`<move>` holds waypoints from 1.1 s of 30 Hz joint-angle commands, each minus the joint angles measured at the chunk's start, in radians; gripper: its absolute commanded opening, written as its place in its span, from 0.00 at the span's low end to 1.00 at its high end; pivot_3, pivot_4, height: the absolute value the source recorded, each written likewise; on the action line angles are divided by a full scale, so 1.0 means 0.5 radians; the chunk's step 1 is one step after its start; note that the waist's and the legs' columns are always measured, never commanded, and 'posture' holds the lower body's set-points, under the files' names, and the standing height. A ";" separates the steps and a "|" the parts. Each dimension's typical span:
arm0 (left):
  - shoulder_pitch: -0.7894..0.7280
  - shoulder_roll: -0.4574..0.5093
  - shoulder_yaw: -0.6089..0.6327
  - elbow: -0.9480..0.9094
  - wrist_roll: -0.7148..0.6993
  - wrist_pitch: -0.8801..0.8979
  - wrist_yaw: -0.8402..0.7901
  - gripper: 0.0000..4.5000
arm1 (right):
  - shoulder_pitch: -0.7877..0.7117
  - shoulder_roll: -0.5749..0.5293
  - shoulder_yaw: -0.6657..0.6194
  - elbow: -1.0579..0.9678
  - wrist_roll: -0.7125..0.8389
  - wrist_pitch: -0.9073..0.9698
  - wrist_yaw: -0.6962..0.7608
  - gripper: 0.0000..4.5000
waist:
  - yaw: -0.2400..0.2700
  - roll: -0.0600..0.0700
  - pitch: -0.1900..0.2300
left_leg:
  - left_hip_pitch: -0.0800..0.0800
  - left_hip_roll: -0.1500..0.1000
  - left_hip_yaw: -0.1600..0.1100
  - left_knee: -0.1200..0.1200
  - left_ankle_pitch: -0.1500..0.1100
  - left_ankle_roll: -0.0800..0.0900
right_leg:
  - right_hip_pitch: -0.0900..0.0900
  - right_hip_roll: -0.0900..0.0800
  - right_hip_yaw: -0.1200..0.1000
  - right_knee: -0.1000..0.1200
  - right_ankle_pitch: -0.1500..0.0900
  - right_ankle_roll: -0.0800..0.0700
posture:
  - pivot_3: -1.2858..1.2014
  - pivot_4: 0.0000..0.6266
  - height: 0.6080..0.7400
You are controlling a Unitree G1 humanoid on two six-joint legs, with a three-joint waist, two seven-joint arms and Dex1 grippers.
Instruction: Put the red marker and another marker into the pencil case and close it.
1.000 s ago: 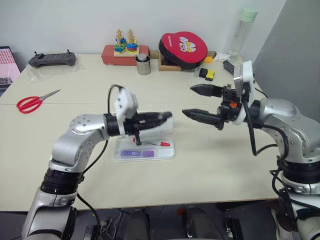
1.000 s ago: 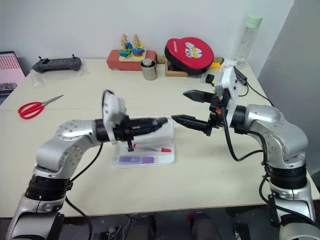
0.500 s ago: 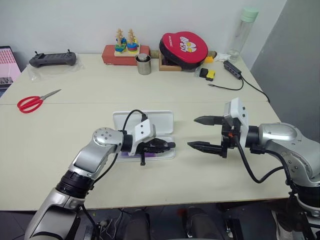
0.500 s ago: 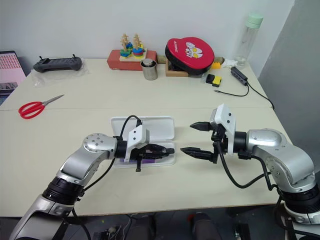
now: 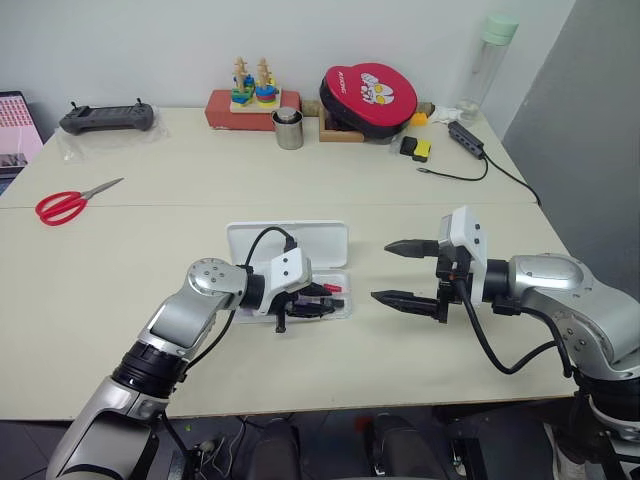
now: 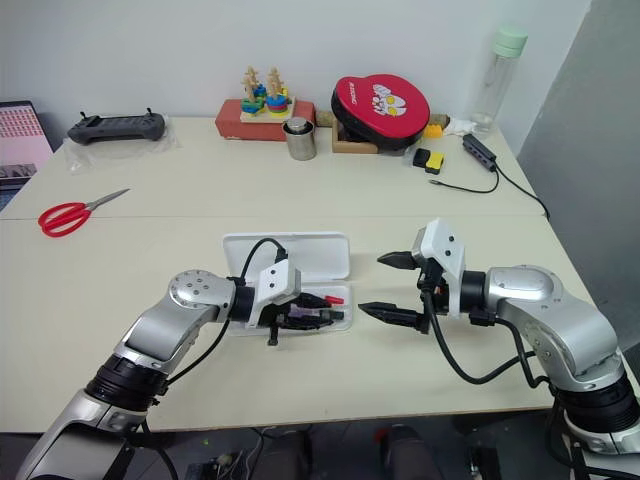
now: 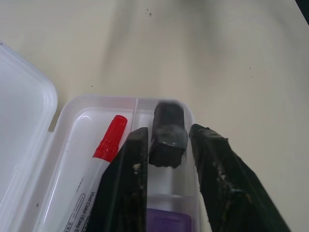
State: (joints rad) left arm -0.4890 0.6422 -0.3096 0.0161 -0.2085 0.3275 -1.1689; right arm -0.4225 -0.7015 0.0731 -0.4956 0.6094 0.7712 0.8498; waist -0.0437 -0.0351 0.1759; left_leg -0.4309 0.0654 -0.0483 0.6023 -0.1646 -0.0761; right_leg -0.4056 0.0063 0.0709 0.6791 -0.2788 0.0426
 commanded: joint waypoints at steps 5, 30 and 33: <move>-0.003 -0.023 0.085 -0.045 -0.024 0.011 0.049 0.71 | -0.046 0.006 -0.006 0.014 -0.020 -0.079 0.042 1.00 | 0.001 0.000 0.000 | 0.000 0.000 0.000 0.000 0.000 0.000 | 0.000 0.000 0.000 0.000 0.000 0.000 | 0.52 0.24 1.00; 0.723 0.012 1.538 -0.876 -1.096 0.755 0.803 1.00 | -1.302 1.111 0.245 2.011 -0.812 -0.431 -0.618 0.01 | -0.005 0.001 0.000 | -0.001 0.002 0.000 0.005 0.000 0.000 | 0.000 0.001 0.000 0.002 0.005 -0.002 | 0.52 0.24 1.00; 0.782 0.025 1.558 -0.948 -1.135 0.771 0.827 1.00 | -1.275 1.118 0.342 1.978 -0.835 -0.397 -0.433 0.01 | -0.009 0.001 0.001 | -0.001 0.002 0.001 0.005 0.000 0.000 | 0.000 0.000 0.000 0.002 0.005 -0.002 | 0.52 0.24 1.00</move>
State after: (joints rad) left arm -0.1061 0.6368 0.4384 -0.4038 -0.7451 0.7138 -0.7652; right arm -1.0447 -0.1443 0.2270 0.5272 0.1980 0.5783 0.5745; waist -0.0481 -0.0346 0.1762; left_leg -0.4314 0.0666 -0.0479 0.6045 -0.1648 -0.0763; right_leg -0.4059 0.0066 0.0709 0.6799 -0.2762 0.0417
